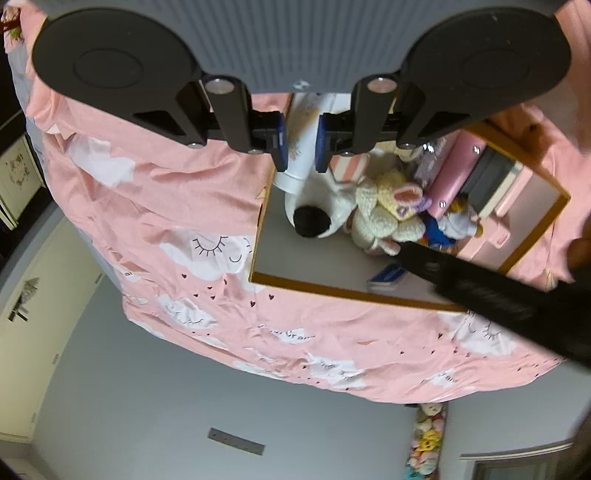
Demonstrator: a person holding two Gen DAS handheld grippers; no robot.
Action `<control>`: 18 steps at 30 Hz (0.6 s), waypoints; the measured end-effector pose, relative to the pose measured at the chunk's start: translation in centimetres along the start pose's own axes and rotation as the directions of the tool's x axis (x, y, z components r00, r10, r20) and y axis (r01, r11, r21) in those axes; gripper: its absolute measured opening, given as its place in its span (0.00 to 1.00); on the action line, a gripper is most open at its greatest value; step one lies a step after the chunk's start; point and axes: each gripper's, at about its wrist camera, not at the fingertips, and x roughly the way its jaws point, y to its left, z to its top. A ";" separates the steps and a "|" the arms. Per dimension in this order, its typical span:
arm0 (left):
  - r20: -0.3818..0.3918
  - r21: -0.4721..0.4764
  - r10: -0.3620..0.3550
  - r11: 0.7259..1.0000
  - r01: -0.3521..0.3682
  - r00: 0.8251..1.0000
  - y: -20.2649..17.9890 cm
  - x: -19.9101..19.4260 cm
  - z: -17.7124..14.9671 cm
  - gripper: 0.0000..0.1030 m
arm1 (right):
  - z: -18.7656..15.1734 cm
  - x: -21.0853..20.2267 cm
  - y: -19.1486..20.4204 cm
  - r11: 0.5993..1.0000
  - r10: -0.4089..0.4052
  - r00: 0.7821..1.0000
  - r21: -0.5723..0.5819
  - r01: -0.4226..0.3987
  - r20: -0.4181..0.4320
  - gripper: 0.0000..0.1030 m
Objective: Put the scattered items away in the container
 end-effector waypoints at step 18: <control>0.320 0.046 0.285 0.948 -0.315 0.904 2.6 -11.3 -3.4 0.86 | 1.5 -7.1 5.8 0.961 -0.099 0.959 0.275 0.023 0.267 0.85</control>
